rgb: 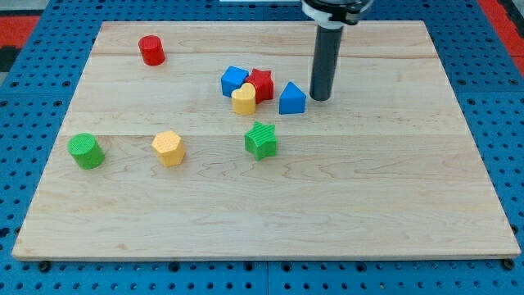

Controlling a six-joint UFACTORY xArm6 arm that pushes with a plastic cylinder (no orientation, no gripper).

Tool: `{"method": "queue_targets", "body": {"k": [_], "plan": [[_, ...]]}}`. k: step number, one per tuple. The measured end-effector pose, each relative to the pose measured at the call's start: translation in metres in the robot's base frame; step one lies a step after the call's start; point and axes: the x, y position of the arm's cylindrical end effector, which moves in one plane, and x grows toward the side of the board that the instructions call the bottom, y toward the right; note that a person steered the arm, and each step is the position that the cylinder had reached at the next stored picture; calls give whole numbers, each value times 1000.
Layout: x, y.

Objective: Move the green star into the yellow heart

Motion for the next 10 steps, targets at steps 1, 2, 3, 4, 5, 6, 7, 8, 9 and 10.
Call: {"method": "queue_targets", "body": {"k": [1, 2, 3, 4, 5, 6, 7, 8, 9, 10], "plan": [[0, -18], [0, -54], [0, -64], [4, -37], [55, -21], [107, -32], [98, -87], [76, -124], [93, -125], [126, -140]]}}
